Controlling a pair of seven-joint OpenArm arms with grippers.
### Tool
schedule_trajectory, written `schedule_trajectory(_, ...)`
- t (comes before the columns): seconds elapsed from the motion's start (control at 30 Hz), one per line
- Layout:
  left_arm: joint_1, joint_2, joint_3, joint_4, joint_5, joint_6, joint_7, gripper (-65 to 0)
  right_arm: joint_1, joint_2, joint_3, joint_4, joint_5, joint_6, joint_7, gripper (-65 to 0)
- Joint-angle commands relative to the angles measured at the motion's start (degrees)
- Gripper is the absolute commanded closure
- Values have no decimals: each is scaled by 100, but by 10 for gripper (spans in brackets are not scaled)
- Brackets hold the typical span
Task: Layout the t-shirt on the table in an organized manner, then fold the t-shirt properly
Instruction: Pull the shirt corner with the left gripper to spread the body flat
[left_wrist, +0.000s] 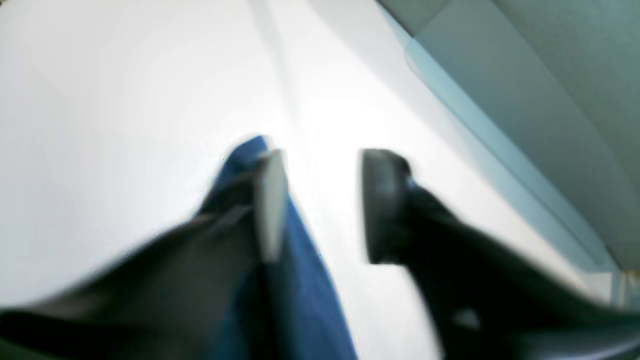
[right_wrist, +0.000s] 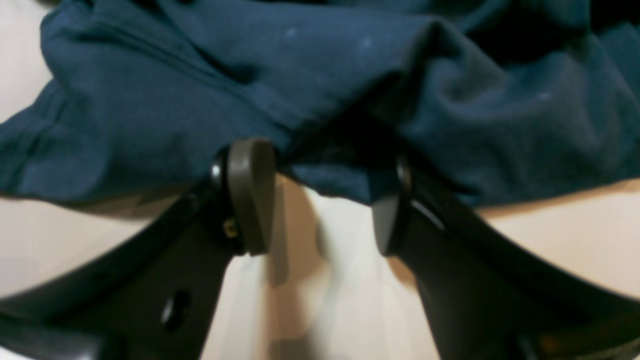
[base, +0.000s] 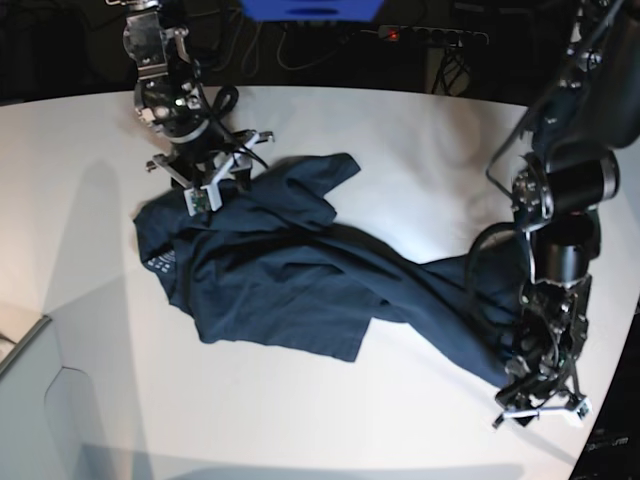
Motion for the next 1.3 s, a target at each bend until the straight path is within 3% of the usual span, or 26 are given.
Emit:
schedule_trajectory(0.0,17,-48,-1,269,-22,-60,-70,-333,-163,7,3,-81,-19,11,-709,-298)
schedule_trajectory(0.3,3032,-13,-185,3680,-215,-43,387,-346,-145,-2,3,-72,-19,11,-700,-298)
schedule_trajectory(0.47,4078,-48,-493,4058,-945,-43,352,-347,-145,-2,3,-72,-10,11,-700,-298)
schedule_trajectory(0.83,4219,-66,-783,3293,-1068,-69,343,-347,-145,33,-6,-72,-10,11,-700,-298)
schedule_trajectory(1.13,3604,-48,-739,2607,-1059,-78,370,-332,-154,51,11,-72,-10,11,-700,-298)
schedule_trajectory(1.2,3498,-66,-739,2388,-1059,-78,361,-263,-154,121,29,-72,-10,11,-700,-298)
schedule_trajectory(1.27,3472,-83,-766,2238,-1059,-87,352,-123,-145,183,29,-72,-10,11,-700,-298)
